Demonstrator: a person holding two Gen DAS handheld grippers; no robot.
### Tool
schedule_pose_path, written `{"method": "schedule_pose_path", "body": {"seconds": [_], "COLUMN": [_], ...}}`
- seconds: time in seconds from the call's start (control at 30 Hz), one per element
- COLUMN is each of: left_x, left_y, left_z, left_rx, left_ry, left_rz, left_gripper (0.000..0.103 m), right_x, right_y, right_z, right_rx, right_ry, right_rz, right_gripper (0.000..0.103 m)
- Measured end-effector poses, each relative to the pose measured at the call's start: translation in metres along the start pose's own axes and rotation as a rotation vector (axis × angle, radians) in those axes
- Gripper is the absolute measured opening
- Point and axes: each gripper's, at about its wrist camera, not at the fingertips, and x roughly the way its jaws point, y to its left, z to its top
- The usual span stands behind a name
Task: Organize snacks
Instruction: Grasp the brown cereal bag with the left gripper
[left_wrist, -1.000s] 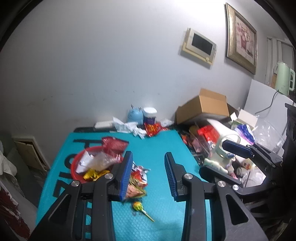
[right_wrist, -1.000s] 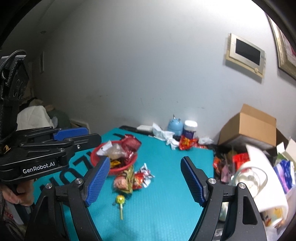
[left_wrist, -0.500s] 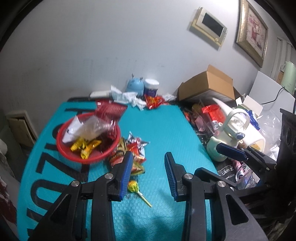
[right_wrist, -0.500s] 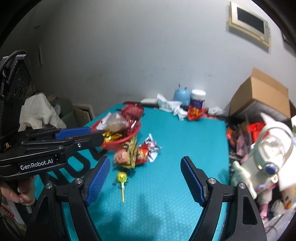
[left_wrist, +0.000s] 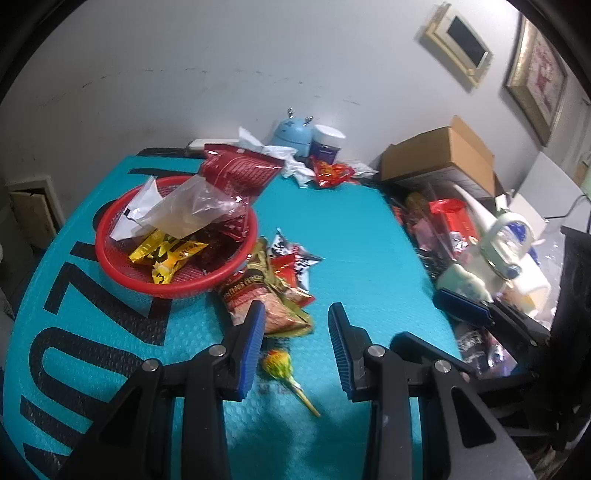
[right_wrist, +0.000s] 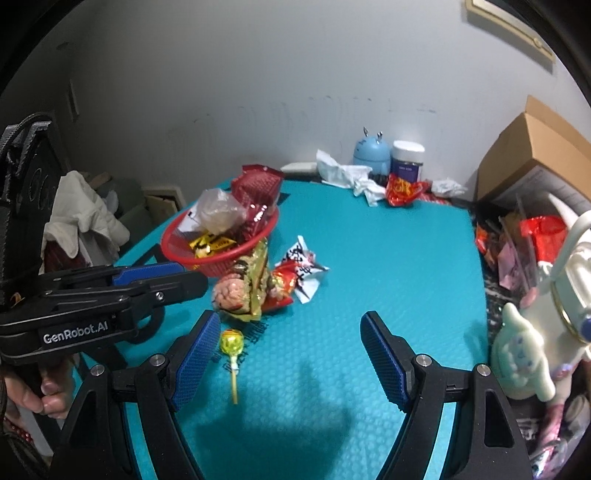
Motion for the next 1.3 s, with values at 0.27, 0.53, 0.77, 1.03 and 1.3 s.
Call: {"method": "schedule_pose_path", "body": {"seconds": [0.27, 0.53, 0.77, 1.03, 1.3], "left_x": [0.037, 0.064, 0.08, 0.102, 0.105], "left_y": [0.01, 0.021, 0.031, 0.031, 0.021], "left_z": [0.004, 0.004, 0.002, -0.001, -0.004], "left_rx": [-0.037, -0.086, -0.152, -0.159, -0.096], "left_ry": [0.047, 0.088, 0.112, 0.146, 0.105], "left_rz": [0.066, 0.11, 0.08, 0.048, 0.05], "left_gripper": [0.035, 0.035, 0.074, 0.074, 0.051], "right_x": [0.019, 0.038, 0.051, 0.064, 0.078], "right_y": [-0.014, -0.025, -0.03, -0.036, -0.046], "right_z": [0.0, 0.003, 0.006, 0.01, 0.017], "right_rx": [0.026, 0.036, 0.025, -0.015, -0.015], "right_ry": [0.035, 0.066, 0.09, 0.106, 0.109], "right_rz": [-0.012, -0.011, -0.009, -0.023, -0.022], "right_gripper": [0.079, 0.079, 0.079, 0.079, 0.079]}}
